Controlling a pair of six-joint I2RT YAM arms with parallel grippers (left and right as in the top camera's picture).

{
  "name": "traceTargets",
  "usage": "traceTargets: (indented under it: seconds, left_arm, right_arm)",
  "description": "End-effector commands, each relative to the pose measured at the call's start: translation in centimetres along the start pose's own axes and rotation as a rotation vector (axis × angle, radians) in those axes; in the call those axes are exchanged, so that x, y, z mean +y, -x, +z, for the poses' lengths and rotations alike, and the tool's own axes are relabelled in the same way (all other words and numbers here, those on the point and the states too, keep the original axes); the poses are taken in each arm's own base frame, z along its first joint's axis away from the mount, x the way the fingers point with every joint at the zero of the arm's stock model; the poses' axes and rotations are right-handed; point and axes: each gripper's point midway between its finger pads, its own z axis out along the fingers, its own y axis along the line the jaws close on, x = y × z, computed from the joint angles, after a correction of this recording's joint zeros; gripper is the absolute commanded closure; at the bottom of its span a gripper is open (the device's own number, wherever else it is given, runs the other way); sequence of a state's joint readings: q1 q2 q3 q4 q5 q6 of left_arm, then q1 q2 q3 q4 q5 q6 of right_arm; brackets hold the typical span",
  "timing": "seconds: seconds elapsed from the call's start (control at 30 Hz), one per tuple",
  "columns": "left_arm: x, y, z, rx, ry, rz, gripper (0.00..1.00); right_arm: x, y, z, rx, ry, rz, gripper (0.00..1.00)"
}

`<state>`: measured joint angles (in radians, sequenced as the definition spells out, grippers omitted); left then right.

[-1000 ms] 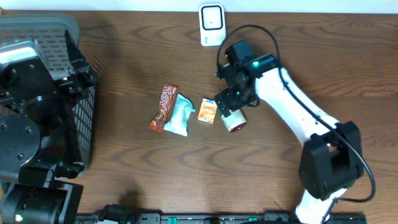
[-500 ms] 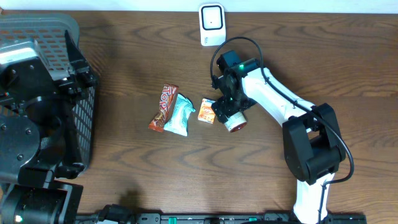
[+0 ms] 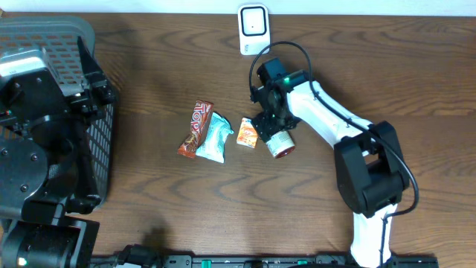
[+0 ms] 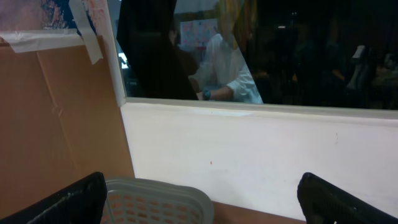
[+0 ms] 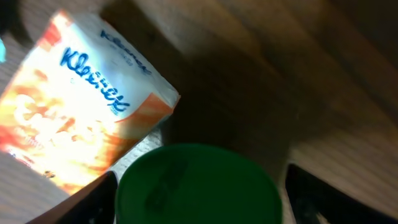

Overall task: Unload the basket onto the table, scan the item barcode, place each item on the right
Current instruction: 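Lift the jar with the right gripper and hold it at the scanner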

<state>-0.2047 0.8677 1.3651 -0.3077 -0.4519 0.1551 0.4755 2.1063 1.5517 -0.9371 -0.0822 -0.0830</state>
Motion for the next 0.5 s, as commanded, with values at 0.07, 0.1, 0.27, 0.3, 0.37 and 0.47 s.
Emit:
traceTargets:
  seconds: [0.07,0.1,0.27,0.3,0.37,0.47]
  left_arm:
    - [0.4,0.1,-0.1,-0.002,0.017,0.008,0.02]
    - [0.4,0.1,-0.1,-0.002,0.017,0.008,0.02]
    - [0.4,0.1,-0.1,-0.002,0.017,0.008,0.02]
    - [0.4,0.0,-0.1,-0.002,0.017,0.008,0.02]
    - [0.4,0.0,-0.1,-0.002,0.017,0.008,0.02]
    - [0.4,0.0,-0.1,-0.002,0.017,0.008,0.02]
  right_arm:
    - [0.4,0.5,0.6,-0.002,0.006,-0.002,0.26]
    - [0.4,0.5,0.6,-0.004,0.006,0.0,0.27]
    - [0.4,1.2,0.4,-0.028,0.004,0.024,0.37]
    - [0.4,1.3,0.3,-0.035,0.004,0.026,0.37]
    - [0.4,1.7,0.1,-0.048,0.003,0.031,0.44]
    - [0.3,2.3,-0.1,-0.069,0.002,0.03,0.46]
